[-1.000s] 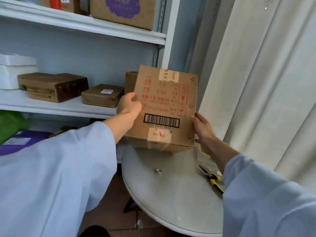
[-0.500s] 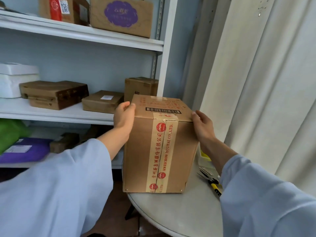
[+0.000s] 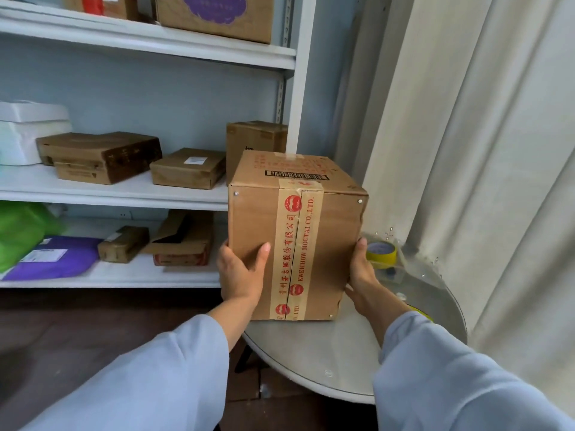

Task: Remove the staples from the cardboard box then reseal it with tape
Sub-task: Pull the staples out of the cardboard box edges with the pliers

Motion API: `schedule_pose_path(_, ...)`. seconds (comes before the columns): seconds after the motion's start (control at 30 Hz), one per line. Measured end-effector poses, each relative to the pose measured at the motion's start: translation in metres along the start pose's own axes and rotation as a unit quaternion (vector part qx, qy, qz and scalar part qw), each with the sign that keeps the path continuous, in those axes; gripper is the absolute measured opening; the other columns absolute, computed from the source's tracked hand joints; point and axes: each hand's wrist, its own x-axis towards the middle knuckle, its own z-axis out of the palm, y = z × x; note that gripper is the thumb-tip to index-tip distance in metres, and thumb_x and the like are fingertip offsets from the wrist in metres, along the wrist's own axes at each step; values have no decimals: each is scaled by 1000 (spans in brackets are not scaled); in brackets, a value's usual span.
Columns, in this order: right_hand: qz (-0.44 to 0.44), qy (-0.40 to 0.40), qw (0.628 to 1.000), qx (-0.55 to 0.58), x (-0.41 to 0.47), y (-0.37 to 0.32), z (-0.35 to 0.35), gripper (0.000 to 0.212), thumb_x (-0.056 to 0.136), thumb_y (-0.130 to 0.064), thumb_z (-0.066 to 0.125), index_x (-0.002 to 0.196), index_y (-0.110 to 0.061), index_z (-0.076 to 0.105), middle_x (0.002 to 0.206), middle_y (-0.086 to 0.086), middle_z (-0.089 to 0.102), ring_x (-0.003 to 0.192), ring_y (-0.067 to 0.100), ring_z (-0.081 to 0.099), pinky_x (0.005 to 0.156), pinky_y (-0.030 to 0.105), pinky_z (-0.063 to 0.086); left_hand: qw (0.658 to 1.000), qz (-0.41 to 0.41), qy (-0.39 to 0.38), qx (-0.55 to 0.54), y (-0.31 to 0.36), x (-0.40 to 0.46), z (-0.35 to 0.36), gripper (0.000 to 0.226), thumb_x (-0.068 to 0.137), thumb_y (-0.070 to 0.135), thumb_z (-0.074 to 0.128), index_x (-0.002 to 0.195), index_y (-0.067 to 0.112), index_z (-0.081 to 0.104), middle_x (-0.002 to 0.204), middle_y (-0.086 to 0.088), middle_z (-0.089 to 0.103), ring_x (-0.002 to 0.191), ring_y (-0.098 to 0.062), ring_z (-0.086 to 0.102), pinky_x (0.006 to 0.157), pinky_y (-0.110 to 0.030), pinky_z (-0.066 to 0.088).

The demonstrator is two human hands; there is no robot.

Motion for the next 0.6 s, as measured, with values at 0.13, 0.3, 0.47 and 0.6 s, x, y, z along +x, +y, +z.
schedule_pose_path(0.13, 11, -9, 1000, -18, 1, -4, -4, 80, 93, -67, 18, 149, -11, 28, 150, 8, 40, 135, 30, 40, 113, 44, 31, 1000, -7, 4, 23, 0, -1, 1, 83, 82, 49, 64, 143, 8, 23, 143, -13, 37, 127, -33, 43, 94, -45, 43)
schedule_pose_path(0.3, -20, -15, 999, -33, 3, -15, -3, 90, 85, -78, 18, 145, -13, 39, 143, 8, 49, 129, 31, 47, 108, 46, 29, 997, 16, 67, 19, 17, 15, -8, 77, 79, 51, 66, 138, 15, 32, 135, -10, 48, 121, -33, 49, 91, -47, 46)
schedule_pose_path(0.47, -111, -17, 994, 1, -6, -70, -8, 49, 100, -46, 34, 129, -13, 56, 116, 2, 63, 107, 23, 58, 77, 33, 42, 994, 88, 58, 32, 76, 50, -20, 67, 83, 42, 67, 137, 19, 36, 131, -6, 53, 119, -29, 51, 92, -45, 44)
schedule_pose_path(0.6, -169, -57, 984, -20, -8, -92, -12, 39, 96, -9, 50, 135, -14, 51, 110, 0, 63, 91, 15, 59, 62, 22, 46, 991, 97, -31, 91, 109, 81, -29, 61, 83, 44, 67, 132, 17, 43, 129, -5, 55, 115, -28, 54, 94, -45, 47)
